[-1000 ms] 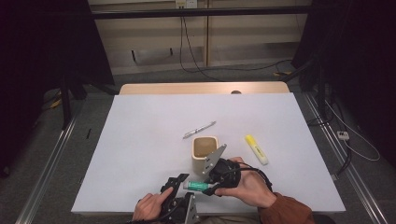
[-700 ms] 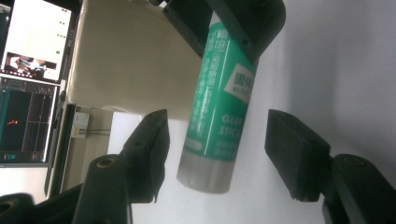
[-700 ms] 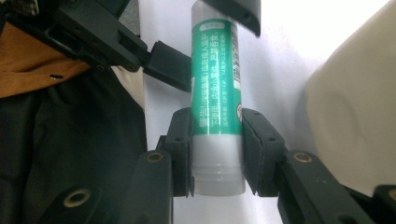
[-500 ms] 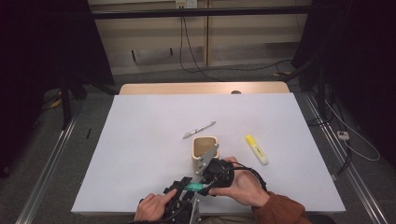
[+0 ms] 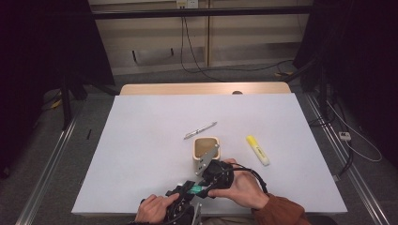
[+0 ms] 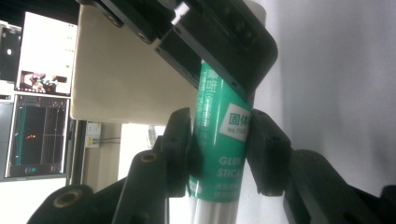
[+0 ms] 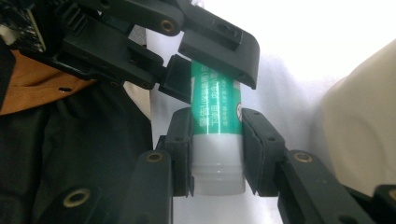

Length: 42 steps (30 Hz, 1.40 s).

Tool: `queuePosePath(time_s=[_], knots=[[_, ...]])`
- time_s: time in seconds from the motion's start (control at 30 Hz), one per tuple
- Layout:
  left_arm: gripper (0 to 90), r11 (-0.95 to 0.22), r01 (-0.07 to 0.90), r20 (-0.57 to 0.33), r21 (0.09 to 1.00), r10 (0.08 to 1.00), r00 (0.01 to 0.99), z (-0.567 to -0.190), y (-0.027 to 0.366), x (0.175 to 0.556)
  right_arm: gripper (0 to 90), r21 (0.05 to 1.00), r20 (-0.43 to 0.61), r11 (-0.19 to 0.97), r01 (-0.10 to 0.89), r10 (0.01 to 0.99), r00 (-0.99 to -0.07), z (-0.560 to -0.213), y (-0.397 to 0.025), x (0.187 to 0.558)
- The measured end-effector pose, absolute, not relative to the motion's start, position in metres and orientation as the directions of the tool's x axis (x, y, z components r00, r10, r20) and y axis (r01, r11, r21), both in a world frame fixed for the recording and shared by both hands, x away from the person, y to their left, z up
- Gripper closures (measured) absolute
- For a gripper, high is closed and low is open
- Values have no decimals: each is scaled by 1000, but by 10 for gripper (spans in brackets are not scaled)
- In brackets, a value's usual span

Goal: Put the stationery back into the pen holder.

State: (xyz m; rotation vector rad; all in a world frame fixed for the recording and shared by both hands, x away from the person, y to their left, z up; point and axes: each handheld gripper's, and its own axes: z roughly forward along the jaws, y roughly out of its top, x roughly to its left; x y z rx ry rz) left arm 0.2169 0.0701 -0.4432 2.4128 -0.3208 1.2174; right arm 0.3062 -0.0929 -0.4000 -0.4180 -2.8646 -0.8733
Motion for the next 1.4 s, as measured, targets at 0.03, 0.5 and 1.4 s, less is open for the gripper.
queuePosePath(time_s=[0.03,0.5,1.4], knots=[[646,-886,-388,808,255,-25,589,-443,70,217,655,531,195,793,298,228,-954,-400,-94,306],[661,-862,-349,737,367,41,674,-440,75,219,395,595,231,724,349,262,-937,-401,-117,301],[661,-641,-39,378,767,401,835,-416,116,251,87,704,58,533,469,615,-787,-412,-202,290]])
